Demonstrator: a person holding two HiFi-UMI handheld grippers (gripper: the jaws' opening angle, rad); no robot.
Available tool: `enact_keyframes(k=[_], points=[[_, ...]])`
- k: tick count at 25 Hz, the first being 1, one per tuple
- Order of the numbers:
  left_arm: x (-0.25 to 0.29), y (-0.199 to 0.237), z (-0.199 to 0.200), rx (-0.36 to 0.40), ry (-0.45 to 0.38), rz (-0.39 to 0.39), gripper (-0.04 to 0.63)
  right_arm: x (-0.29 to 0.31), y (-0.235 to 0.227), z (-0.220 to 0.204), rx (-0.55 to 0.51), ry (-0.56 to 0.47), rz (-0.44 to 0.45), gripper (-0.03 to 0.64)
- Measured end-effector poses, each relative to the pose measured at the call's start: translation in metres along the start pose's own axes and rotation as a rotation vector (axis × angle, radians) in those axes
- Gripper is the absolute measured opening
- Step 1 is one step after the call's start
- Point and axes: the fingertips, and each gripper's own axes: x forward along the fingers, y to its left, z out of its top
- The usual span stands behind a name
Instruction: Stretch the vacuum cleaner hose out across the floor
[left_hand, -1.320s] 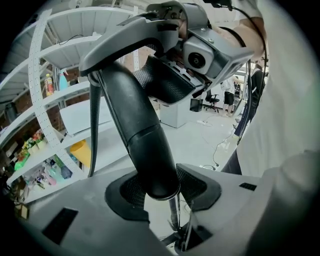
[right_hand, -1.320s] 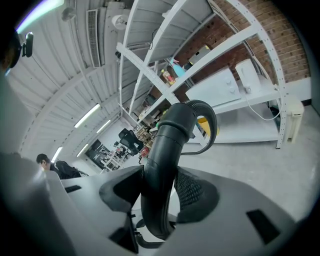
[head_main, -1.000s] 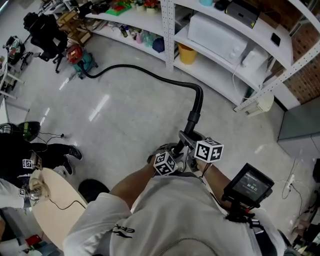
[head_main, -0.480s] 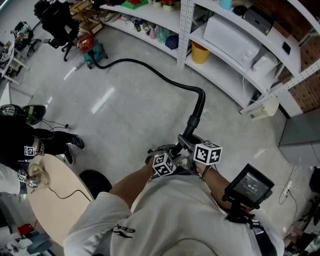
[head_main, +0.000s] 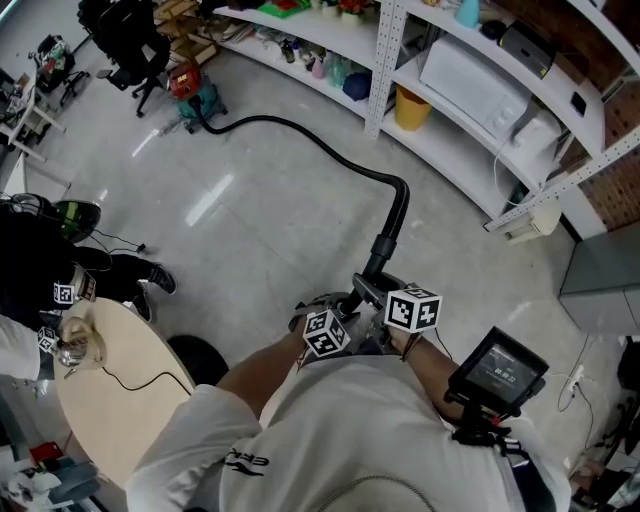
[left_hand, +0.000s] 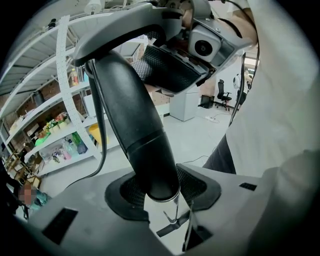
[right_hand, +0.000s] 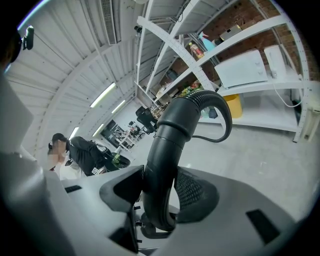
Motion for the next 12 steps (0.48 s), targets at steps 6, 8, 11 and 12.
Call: enact_keyframes(k=[6, 8, 11, 12], points=[[-0.003, -0.006, 0.001, -0.023, 0.007, 0.065, 0.161, -0.009, 0.006, -0.007, -0.027, 0.032, 0.037, 0.187], [0.001, -0.012, 0.004, -0.046, 0.010, 0.099, 0.161, -0.016, 0.005, -0.012, -0.047, 0.049, 0.062, 0.187], [0.011, -0.025, 0.015, -0.074, 0.015, 0.152, 0.161, -0.033, -0.001, -0.019, -0.083, 0.075, 0.099, 0.187], [0.015, -0.032, 0.019, -0.083, 0.018, 0.165, 0.161, -0.040, -0.003, -0.022, -0.095, 0.085, 0.110, 0.187]])
